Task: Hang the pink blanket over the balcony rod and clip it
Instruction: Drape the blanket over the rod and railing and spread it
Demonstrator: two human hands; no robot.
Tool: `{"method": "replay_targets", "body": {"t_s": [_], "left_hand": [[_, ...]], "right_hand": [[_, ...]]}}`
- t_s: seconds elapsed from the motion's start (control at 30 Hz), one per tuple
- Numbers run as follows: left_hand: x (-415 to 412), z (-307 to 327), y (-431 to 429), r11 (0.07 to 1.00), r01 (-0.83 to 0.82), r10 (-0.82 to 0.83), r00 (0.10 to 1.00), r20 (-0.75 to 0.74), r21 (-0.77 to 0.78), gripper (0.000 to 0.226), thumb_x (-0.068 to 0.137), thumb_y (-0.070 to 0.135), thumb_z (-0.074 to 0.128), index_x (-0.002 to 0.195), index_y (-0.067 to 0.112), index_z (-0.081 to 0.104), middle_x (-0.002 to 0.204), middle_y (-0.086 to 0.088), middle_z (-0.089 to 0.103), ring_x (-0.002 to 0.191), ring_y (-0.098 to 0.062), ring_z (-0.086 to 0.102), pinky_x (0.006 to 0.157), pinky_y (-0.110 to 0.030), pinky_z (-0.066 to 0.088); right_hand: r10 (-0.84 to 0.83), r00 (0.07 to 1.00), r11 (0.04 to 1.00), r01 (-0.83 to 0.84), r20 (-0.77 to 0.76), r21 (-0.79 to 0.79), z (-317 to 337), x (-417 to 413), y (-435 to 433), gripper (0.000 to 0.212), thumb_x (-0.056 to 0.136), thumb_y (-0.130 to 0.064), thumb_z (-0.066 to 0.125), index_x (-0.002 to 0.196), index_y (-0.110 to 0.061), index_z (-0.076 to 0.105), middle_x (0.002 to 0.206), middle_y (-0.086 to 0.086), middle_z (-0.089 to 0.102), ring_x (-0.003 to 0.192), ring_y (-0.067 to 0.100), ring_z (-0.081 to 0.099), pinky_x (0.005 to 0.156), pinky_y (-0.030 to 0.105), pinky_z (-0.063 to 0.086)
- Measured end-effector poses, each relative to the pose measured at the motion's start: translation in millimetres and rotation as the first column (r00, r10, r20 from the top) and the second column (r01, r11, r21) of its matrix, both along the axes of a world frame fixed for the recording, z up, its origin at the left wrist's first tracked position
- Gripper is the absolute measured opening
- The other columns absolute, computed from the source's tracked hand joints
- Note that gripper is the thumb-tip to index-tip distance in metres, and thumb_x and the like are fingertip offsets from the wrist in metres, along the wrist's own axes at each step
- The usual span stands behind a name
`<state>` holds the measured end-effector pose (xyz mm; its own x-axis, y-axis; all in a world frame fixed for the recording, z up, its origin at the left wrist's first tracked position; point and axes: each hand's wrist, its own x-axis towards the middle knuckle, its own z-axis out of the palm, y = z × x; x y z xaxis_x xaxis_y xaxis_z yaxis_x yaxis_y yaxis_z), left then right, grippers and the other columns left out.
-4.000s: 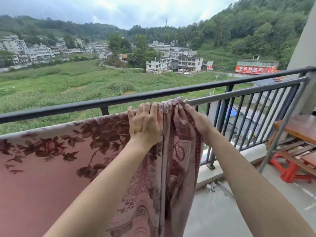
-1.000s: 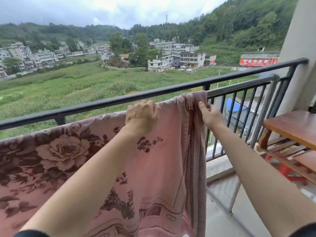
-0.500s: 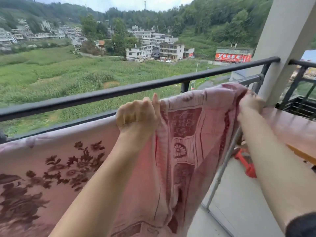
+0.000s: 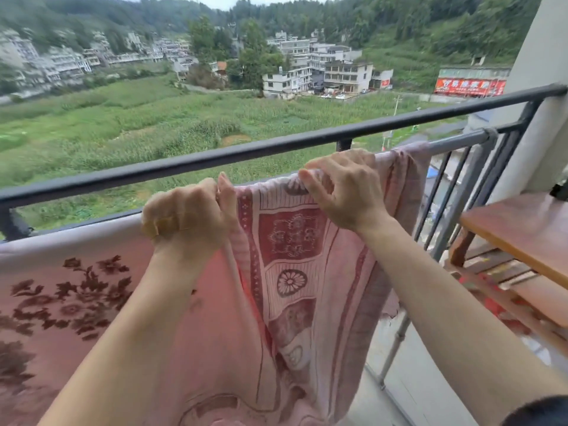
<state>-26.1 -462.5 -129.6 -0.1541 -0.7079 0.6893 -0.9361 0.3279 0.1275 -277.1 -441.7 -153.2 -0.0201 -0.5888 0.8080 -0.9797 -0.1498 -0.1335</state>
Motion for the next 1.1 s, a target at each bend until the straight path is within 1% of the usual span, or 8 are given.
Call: {"method": "replay_targets", "body": {"t_s": [0.2, 0.37, 0.47, 0.57, 0.7, 0.87, 1.03, 1.1], "left_hand": [[-13, -6, 10, 0.983, -0.087, 0.088, 0.996, 0.0, -0.164, 0.062, 0.106, 0.043, 0.027, 0.053, 0.017, 0.046, 0.046, -0.001, 0.046, 0.039, -0.021, 0.045, 0.056, -0.028, 0.035], [-17, -24, 19, 0.963, -0.183, 0.186, 0.983, -0.005, -0.199, 0.052, 0.104, 0.04, 0.028, 0.083, 0.007, 0.063, 0.08, -0.017, 0.063, 0.073, -0.033, 0.056, 0.078, -0.043, 0.036], [-21, -33, 29, 0.968, -0.209, 0.209, 0.978, -0.016, -0.139, 0.054, 0.103, 0.044, 0.02, 0.105, 0.006, 0.059, 0.1, -0.018, 0.057, 0.096, -0.036, 0.05, 0.1, -0.052, 0.031], [-26, -39, 39, 0.966, -0.244, 0.246, 0.969, 0.008, -0.086, 0.056, 0.101, 0.047, 0.02, 0.126, 0.005, 0.05, 0.121, -0.019, 0.049, 0.118, -0.037, 0.043, 0.115, -0.058, 0.018], [-52, -35, 51, 0.944, -0.329, 0.329, 0.942, -0.069, 0.017, 0.065, 0.099, 0.051, 0.02, 0.139, 0.004, 0.04, 0.145, -0.021, 0.038, 0.14, -0.038, 0.027, 0.119, -0.058, 0.006], [-129, -31, 57, 0.968, -0.239, 0.241, 0.971, -0.009, 0.081, 0.07, 0.099, 0.058, 0.019, 0.145, 0.01, 0.041, 0.151, -0.02, 0.036, 0.145, -0.036, 0.023, 0.118, -0.061, -0.002], [-238, -16, 49, 0.996, 0.083, -0.084, 0.989, 0.119, 0.011, 0.055, 0.103, 0.05, 0.028, 0.138, 0.014, 0.051, 0.131, -0.011, 0.061, 0.124, -0.033, 0.053, 0.115, -0.059, 0.021], [-277, -7, 45, 0.982, 0.186, -0.185, 0.974, 0.128, 0.0, 0.049, 0.103, 0.045, 0.031, 0.128, 0.013, 0.058, 0.12, -0.01, 0.067, 0.107, -0.032, 0.061, 0.104, -0.052, 0.037]], "right_hand": [[-0.153, 0.987, 0.986, 0.156, -0.04, 0.062, 4, -82, 13, 0.057, 0.102, -0.057, 0.027, 0.087, -0.017, 0.064, 0.089, 0.009, 0.067, 0.092, 0.029, 0.058, 0.101, 0.043, 0.033], [-0.262, 0.965, 0.958, 0.256, 0.027, 0.132, 8, -117, 12, 0.059, 0.103, -0.048, 0.018, 0.087, -0.013, 0.062, 0.097, 0.016, 0.064, 0.101, 0.036, 0.057, 0.117, 0.055, 0.016], [-0.174, 0.985, 0.971, 0.167, 0.023, 0.174, 11, -101, 20, 0.055, 0.102, -0.051, 0.022, 0.114, -0.016, 0.062, 0.121, 0.015, 0.058, 0.124, 0.034, 0.046, 0.117, 0.059, 0.013], [0.07, 0.969, 0.966, -0.008, -0.235, 0.257, 1, -108, 31, 0.06, 0.1, -0.061, 0.026, 0.147, -0.025, 0.037, 0.147, 0.014, 0.042, 0.141, 0.032, 0.032, 0.121, 0.053, 0.011], [-0.043, 0.979, 0.944, 0.106, -0.199, 0.314, -6, -163, 37, 0.071, 0.098, -0.064, 0.026, 0.157, -0.032, 0.003, 0.164, 0.014, 0.009, 0.152, 0.031, 0.004, 0.123, 0.048, -0.001], [-0.095, 0.929, 0.988, 0.043, 0.358, 0.149, -22, -185, 52, 0.073, 0.097, -0.051, 0.046, 0.154, -0.018, 0.015, 0.159, 0.015, 0.011, 0.148, 0.031, 0.012, 0.12, 0.047, 0.013], [-0.046, 0.5, 0.927, -0.3, 0.865, 0.224, -32, -212, 64, 0.03, 0.097, -0.043, 0.056, 0.113, -0.017, 0.056, 0.103, -0.002, 0.062, 0.102, 0.02, 0.059, 0.085, 0.029, 0.045], [-0.001, 0.643, 0.927, -0.287, 0.766, 0.243, -31, -234, 67, 0.02, 0.098, -0.037, 0.057, 0.083, -0.024, 0.058, 0.075, -0.009, 0.059, 0.071, 0.009, 0.056, 0.062, 0.023, 0.041]]}}
